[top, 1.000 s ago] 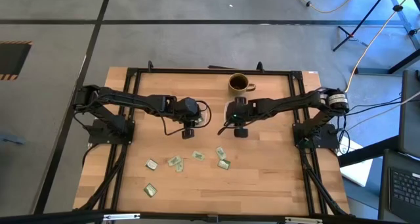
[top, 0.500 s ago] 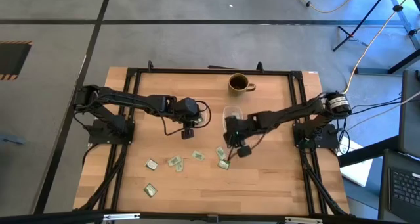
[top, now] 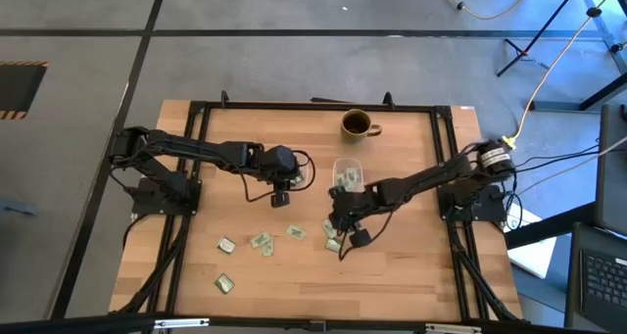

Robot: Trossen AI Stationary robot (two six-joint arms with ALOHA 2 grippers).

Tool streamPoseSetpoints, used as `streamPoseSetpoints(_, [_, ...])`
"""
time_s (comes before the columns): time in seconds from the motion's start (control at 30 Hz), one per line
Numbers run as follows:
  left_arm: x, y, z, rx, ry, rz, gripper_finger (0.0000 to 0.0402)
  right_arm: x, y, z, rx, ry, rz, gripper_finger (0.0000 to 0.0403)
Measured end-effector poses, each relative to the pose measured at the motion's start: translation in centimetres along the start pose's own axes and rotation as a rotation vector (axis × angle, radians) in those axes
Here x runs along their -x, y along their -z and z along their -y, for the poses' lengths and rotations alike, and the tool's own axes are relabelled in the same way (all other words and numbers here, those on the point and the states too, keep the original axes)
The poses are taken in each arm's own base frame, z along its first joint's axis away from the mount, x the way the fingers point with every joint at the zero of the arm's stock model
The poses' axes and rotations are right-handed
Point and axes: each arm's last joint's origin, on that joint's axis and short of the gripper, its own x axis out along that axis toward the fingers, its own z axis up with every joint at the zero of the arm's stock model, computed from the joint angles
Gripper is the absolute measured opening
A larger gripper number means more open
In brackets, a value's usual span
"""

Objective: Pick and place items into bin
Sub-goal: Put the stevia packet into the right transparent bin

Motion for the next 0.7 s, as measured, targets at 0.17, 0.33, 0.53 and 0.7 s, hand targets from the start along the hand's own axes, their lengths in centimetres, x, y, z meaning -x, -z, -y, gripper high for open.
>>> streamPoseSetpoints(0.17, [0.0,0.0,0.0,0.0,0.0,-0.001,0.0088,-1.6,0.4,-0.2,0.002,-0.014,-0.016,0.0108])
streamPoseSetpoints(0.33, [0.0,0.0,0.0,-0.001,-0.001,0.0,0.0088,-2.5,0.8,-0.2,-0.003,-0.016,-0.03,0.0104])
streamPoseSetpoints(0.53, [0.0,0.0,0.0,-0.001,-0.002,0.001,0.0088,-4.1,1.4,-0.4,-0.009,-0.026,-0.054,0.0104])
streamPoseSetpoints(0.7, [0.0,0.0,0.0,-0.001,-0.002,0.001,0.0088,-4.6,1.6,-0.4,-0.031,-0.029,-0.064,0.0103])
